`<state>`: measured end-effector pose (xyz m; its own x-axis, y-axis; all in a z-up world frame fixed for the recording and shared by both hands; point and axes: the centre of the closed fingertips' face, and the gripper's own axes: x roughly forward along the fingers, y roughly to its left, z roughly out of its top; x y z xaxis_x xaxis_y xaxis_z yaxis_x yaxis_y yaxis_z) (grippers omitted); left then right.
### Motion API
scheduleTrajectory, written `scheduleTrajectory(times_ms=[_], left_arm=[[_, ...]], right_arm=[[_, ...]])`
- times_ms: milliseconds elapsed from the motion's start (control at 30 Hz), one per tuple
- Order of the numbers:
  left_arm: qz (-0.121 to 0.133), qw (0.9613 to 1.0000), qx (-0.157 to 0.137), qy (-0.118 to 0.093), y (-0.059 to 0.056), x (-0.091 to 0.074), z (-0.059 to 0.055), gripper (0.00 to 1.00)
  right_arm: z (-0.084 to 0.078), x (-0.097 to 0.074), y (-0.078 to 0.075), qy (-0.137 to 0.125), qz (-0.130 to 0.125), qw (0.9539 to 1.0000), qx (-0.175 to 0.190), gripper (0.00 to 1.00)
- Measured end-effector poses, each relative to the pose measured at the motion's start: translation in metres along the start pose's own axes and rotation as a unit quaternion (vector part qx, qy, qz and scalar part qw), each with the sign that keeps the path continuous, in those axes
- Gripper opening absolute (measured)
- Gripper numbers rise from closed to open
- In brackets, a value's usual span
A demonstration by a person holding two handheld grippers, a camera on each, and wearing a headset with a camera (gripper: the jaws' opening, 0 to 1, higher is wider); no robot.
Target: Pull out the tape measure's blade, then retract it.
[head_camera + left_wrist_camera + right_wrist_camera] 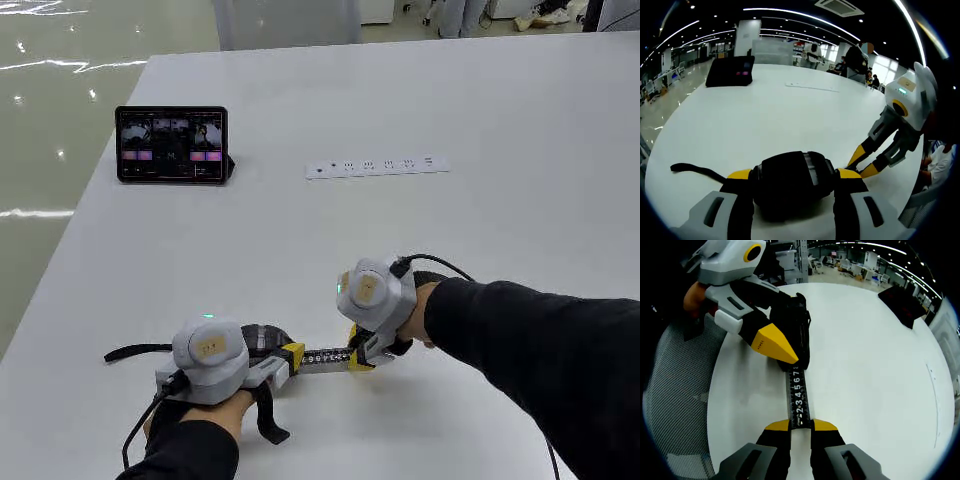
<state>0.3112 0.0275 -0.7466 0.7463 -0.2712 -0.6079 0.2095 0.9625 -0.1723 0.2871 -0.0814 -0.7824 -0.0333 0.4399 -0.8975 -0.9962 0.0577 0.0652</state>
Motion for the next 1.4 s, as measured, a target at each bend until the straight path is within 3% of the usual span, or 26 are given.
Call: scheduleTrajectory(times_ms=[1400], left_arm=[[-0.004, 1.0, -0.004, 0.003, 0.0, 0.0, -0.001, 0.6]], right_arm=[[0.023, 0.011, 0.003, -0.015, 0.005, 0.9998, -0.009, 0.11]])
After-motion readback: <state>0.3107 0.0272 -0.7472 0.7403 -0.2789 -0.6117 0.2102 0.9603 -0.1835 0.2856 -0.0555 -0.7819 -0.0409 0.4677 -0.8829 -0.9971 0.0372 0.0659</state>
